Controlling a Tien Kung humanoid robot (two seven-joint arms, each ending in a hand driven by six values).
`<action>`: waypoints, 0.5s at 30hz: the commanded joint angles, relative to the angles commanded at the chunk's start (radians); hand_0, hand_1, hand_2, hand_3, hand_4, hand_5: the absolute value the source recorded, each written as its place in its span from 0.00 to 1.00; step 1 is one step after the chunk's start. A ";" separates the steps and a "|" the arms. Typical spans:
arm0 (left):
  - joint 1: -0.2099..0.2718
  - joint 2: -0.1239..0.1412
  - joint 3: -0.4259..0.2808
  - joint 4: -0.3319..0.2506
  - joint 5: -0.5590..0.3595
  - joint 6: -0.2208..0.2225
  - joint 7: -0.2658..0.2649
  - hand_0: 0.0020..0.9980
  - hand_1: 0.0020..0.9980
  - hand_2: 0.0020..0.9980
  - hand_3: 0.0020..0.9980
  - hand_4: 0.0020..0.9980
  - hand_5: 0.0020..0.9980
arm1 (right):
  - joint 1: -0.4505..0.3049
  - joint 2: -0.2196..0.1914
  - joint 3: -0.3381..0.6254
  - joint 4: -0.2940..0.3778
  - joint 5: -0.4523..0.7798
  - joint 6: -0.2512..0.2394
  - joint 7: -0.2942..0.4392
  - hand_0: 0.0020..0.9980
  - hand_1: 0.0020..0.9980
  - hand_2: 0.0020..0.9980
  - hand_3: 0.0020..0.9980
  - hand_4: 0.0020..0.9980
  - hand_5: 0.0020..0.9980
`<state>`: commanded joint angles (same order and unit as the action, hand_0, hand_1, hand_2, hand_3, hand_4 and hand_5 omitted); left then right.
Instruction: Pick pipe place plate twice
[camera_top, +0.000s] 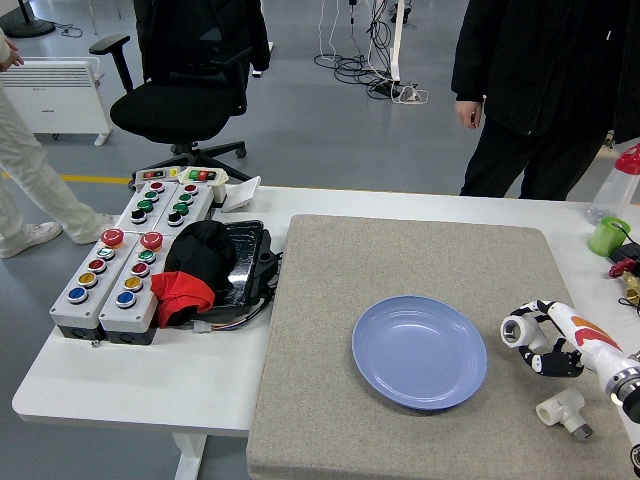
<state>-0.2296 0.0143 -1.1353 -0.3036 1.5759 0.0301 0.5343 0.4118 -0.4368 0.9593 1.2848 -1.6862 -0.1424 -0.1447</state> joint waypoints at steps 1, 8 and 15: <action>0.000 0.000 0.000 0.000 0.000 0.000 0.000 0.66 0.63 0.64 0.57 0.41 1.00 | 0.002 -0.001 -0.009 0.031 -0.005 -0.002 0.001 0.29 0.45 0.54 0.59 0.44 0.00; -0.004 0.003 0.009 0.001 -0.015 0.002 -0.003 0.66 0.63 0.64 0.57 0.41 1.00 | 0.044 0.006 -0.080 0.154 -0.024 0.003 -0.004 0.30 0.45 0.54 0.58 0.44 0.00; -0.008 0.005 0.030 -0.001 -0.040 0.006 -0.002 0.66 0.63 0.64 0.57 0.41 1.00 | 0.144 0.059 -0.215 0.150 -0.054 0.049 -0.038 0.30 0.46 0.54 0.59 0.45 0.00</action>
<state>-0.2373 0.0193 -1.1055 -0.3044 1.5360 0.0359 0.5318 0.5556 -0.3780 0.7443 1.4349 -1.7400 -0.0931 -0.1829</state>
